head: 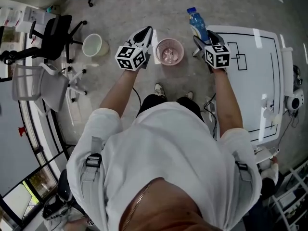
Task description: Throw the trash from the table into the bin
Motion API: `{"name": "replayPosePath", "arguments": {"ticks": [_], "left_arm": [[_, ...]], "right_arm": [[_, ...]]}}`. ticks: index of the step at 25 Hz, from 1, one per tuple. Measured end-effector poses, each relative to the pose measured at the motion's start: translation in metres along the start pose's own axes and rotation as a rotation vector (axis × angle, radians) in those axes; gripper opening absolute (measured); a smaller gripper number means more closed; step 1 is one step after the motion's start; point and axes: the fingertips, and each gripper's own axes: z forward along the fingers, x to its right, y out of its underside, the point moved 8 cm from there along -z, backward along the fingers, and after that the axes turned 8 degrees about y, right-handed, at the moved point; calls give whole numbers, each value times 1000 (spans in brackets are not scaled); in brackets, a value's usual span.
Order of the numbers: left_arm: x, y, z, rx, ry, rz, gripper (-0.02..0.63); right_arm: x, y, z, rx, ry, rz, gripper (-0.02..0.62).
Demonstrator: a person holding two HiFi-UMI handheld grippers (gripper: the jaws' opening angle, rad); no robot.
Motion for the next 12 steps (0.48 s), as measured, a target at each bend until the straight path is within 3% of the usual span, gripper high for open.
{"name": "replayPosePath", "arguments": {"ticks": [12], "left_arm": [[-87,52,-28,-67,-39,-99,9]], "right_arm": [[-62,31,86,-135,-36,16,301]]}}
